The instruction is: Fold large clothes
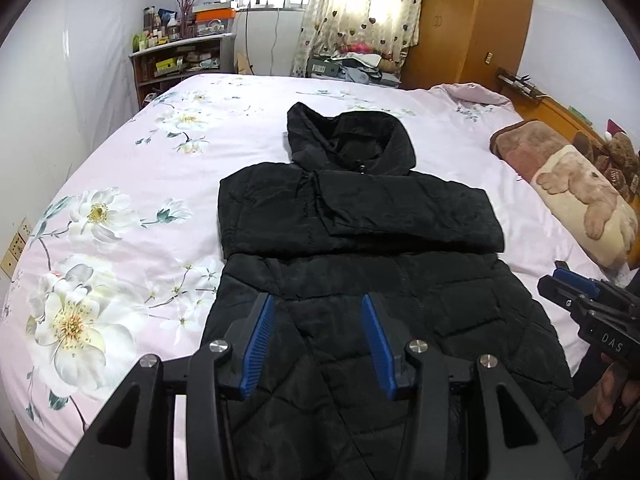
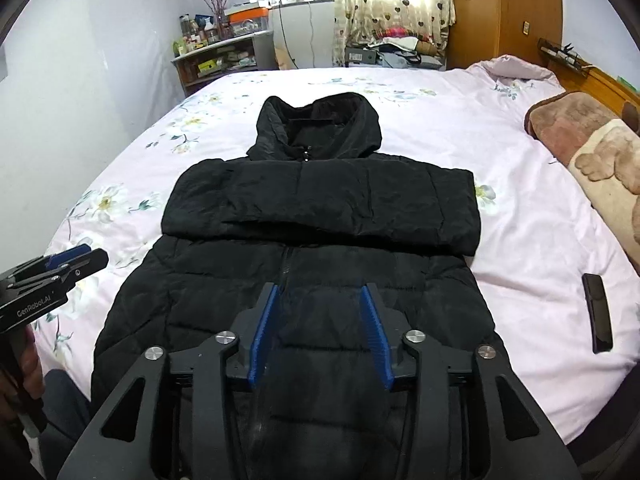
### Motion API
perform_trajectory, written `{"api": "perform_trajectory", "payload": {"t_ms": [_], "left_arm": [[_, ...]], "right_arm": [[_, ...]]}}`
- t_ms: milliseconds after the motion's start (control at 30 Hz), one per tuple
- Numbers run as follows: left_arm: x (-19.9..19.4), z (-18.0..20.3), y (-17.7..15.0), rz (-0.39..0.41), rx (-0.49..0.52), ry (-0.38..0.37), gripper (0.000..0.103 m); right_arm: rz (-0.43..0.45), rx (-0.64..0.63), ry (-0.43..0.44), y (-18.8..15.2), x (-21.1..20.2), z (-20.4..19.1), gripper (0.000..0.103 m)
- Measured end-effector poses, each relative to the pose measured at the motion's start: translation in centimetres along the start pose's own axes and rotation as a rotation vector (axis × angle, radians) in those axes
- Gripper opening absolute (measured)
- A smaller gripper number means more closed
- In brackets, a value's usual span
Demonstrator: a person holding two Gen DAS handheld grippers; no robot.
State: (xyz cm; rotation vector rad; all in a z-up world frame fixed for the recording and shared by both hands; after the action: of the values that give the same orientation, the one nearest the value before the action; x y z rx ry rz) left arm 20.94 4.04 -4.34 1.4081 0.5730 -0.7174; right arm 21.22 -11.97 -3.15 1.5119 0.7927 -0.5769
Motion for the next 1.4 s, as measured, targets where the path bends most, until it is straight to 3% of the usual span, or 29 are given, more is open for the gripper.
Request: {"api": "perform_trajectory", "payload": {"t_ms": [333,667,1067,1200,1400], "left_arm": [[-1.9,1.1,0.3,0.016,0.008,-0.025,0.049],[0.2,1.6,4.6,0.035,0.002,-0.051,0.052],[7.5,1.1,12.6,0.021,0.026,-0.059,0.054],[11.3,0.1,15.7,0.004,0.016,-0.051,0.054],[16.9,-0.6,19.3,-0.036,-0.011,-0.055,0.054]], "right_arm": [[0.03,-0.009,0.02,-0.5,-2.9,-0.9,0.046],[0.052,0.002,0.06,3.3,-1.4,-0.4,0.046],[0.028,0.009,0.082,10.9,5.7,2.2,0.046],[0.027,-0.007,0.05,14.1,8.6,3.8,0.047],[0.008,0.006,0.075,18.4,13.8,5.2,0.047]]}}
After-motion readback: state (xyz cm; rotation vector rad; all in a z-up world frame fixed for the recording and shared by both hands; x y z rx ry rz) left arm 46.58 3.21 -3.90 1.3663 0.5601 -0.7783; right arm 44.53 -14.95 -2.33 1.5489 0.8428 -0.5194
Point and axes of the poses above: each gripper's, at about its wrist camera, not at the fingertips, and x roughly the way its jaws point, z to its right, y to its top, the point moved 10 cm from there along x, roughly the way its jaws point
